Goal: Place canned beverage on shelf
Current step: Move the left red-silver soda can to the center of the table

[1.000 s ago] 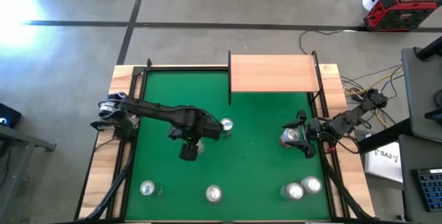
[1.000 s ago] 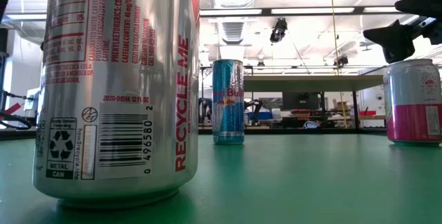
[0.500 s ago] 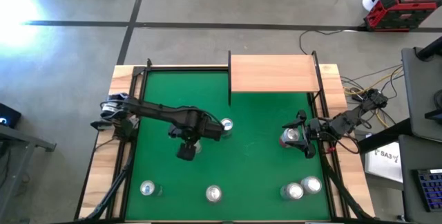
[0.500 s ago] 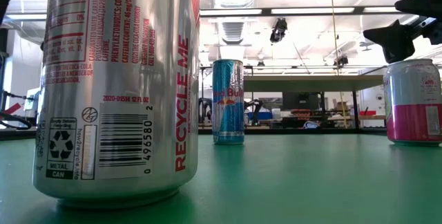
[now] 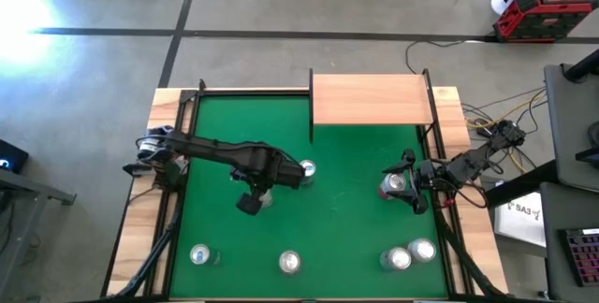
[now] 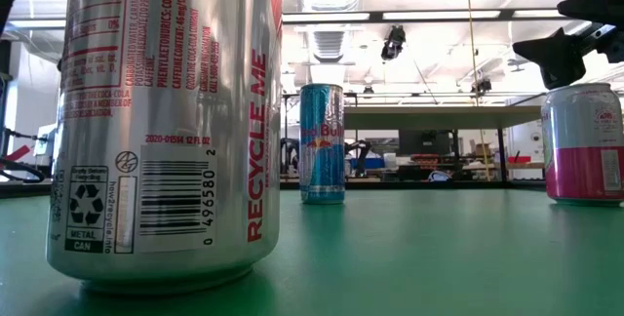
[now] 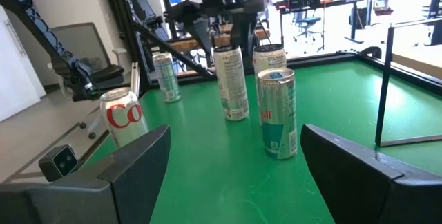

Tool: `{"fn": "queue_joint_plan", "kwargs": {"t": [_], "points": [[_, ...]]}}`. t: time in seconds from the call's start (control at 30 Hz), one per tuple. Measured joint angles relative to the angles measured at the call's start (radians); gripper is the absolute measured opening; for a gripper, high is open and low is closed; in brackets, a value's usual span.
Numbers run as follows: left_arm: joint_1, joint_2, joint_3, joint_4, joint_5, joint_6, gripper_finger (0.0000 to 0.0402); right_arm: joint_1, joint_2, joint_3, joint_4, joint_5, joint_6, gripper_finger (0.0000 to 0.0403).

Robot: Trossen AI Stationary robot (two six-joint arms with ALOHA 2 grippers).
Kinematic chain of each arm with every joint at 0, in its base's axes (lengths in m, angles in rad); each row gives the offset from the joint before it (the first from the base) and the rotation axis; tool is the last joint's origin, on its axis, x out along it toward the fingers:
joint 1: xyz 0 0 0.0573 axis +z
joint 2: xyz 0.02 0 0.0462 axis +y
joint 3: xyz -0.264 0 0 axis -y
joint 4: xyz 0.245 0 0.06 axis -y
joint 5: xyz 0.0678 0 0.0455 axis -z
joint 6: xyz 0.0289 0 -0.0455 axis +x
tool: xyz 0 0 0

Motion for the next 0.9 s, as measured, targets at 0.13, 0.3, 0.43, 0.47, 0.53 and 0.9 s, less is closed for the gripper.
{"fn": "queue_joint_plan", "kwargs": {"t": [0.13,0.3,0.43,0.47,0.53,0.9], "points": [[-0.021,0.000,0.032,-0.001,0.002,0.032,0.0390,0.000,0.000,0.000,0.000,0.000,0.000,0.0315],[-0.062,-0.001,0.080,0.010,0.003,0.155,0.0398,0.000,0.000,0.000,0.000,0.000,0.000,0.0315],[-0.109,0.008,0.111,0.074,0.006,0.296,0.0398,0.000,0.000,0.000,0.000,0.000,0.000,0.0315],[-0.118,0.020,0.117,0.085,0.010,0.327,0.0398,0.000,0.000,0.000,0.000,0.000,0.000,0.0315],[-0.135,0.049,0.139,0.092,0.033,0.401,0.0398,0.000,0.000,0.000,0.000,0.000,0.000,0.0315],[-0.235,0.347,0.544,-0.072,0.135,0.581,0.0398,0.000,0.000,0.000,0.000,0.000,0.000,0.0315]]}}
